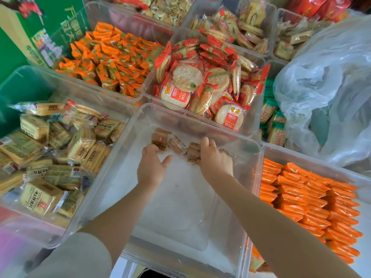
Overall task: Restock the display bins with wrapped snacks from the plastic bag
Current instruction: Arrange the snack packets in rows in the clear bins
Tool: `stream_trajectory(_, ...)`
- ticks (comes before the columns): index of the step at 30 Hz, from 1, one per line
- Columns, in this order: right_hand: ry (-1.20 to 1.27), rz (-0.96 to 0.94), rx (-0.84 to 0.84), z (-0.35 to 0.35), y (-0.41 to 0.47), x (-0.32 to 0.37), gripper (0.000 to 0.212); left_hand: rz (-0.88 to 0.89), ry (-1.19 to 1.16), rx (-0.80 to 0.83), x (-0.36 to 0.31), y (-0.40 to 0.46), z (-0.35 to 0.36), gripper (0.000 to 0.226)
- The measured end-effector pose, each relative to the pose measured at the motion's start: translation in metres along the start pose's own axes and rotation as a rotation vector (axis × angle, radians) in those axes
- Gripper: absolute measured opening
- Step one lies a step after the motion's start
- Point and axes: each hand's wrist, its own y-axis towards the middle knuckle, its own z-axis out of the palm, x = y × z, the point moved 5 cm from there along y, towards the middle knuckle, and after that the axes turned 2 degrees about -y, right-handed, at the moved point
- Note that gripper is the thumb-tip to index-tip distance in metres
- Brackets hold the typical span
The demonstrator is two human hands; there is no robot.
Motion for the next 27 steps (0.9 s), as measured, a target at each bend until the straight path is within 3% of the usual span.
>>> stream_trajectory(4, -0.092, -0.034, -0.030, 0.000, 0.004, 0.002, 0.050, 0.175, 0.095, -0.078, -0.017, 0.011, -0.005, 0.056)
stream_trajectory(10, -0.138, -0.011, -0.055, -0.006, -0.011, -0.003, 0.038, 0.672, 0.287, -0.120, -0.045, 0.013, -0.001, 0.055)
stream_trajectory(14, -0.344, 0.032, -0.020, -0.010, -0.019, -0.028, 0.036, 0.620, 0.377, 0.022, -0.053, 0.030, 0.002, 0.040)
stream_trajectory(17, -0.379, 0.073, 0.064, -0.008, -0.011, -0.039, 0.031, 0.883, 0.558, 0.076, -0.065, 0.027, 0.002, 0.048)
stream_trajectory(19, -0.327, 0.071, 0.090, -0.006, -0.009, -0.039, 0.029, 0.914, 0.657, 0.098, -0.062, 0.032, 0.000, 0.050)
stream_trajectory(24, -0.227, 0.029, 0.020, -0.014, -0.006, -0.033, 0.030, 0.976, 0.618, 0.076, -0.062, 0.031, -0.001, 0.054)
stream_trajectory(27, -0.284, 0.041, -0.067, -0.010, -0.012, -0.025, 0.034, 0.916, 0.484, 0.066, -0.062, 0.026, -0.005, 0.051)
